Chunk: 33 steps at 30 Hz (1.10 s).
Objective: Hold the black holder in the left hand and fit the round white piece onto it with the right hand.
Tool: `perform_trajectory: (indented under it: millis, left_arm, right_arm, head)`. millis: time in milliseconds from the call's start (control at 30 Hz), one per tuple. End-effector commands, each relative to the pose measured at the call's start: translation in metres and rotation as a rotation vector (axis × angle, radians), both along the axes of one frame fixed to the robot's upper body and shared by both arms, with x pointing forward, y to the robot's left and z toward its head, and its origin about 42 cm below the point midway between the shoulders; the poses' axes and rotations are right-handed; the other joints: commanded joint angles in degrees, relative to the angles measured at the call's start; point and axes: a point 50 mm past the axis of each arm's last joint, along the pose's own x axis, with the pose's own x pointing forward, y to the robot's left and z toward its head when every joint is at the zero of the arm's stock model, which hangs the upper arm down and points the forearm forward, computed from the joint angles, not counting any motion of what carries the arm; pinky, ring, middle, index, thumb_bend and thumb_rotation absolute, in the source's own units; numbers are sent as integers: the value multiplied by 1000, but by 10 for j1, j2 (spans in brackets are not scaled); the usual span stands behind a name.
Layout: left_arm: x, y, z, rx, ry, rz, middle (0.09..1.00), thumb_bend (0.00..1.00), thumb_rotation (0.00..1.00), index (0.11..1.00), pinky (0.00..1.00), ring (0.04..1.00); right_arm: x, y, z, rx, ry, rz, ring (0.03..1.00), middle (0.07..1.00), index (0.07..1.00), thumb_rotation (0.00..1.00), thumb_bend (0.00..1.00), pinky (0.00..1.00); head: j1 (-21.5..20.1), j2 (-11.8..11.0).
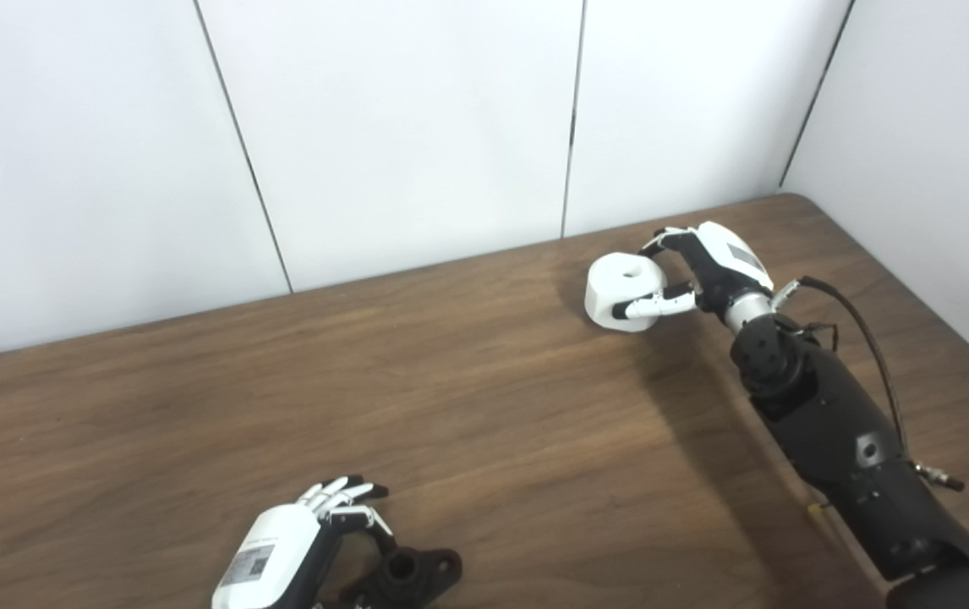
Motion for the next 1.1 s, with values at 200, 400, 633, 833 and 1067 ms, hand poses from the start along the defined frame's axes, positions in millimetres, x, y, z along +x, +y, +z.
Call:
perform_trajectory:
  millis: [200, 400, 633, 833, 1067]
  left_arm:
    - [-15, 5, -20, 46, 132, -14, 846, 519, 51, 487, 899, 918]
    - [-16, 4, -19, 49, 130, -16, 845, 520, 51, 487, 895, 918]
    - [-16, 2, -19, 47, 129, -16, 845, 520, 51, 487, 892, 918]
    - [-15, 1, -18, 52, 133, -17, 847, 520, 52, 487, 891, 921]
    - [-15, 1, -18, 52, 130, -17, 847, 520, 51, 488, 890, 920]
  right_arm:
    - [9, -3, 33, -30, -133, 12, 937, 874, 604, 234, 858, 839]
    - [8, -2, 31, -25, -154, 10, 924, 855, 571, 191, 839, 842]
    - [8, -3, 32, -31, -156, 13, 916, 846, 562, 183, 832, 843]
    - [8, -5, 32, -29, -153, 16, 919, 846, 491, 148, 534, 847]
    - [8, -5, 32, -36, -158, 23, 921, 840, 485, 138, 525, 853]
  head:
    - [1, 2]
    - [1, 4]
    - [2, 5]
    - [2, 3]
    - [3, 3]
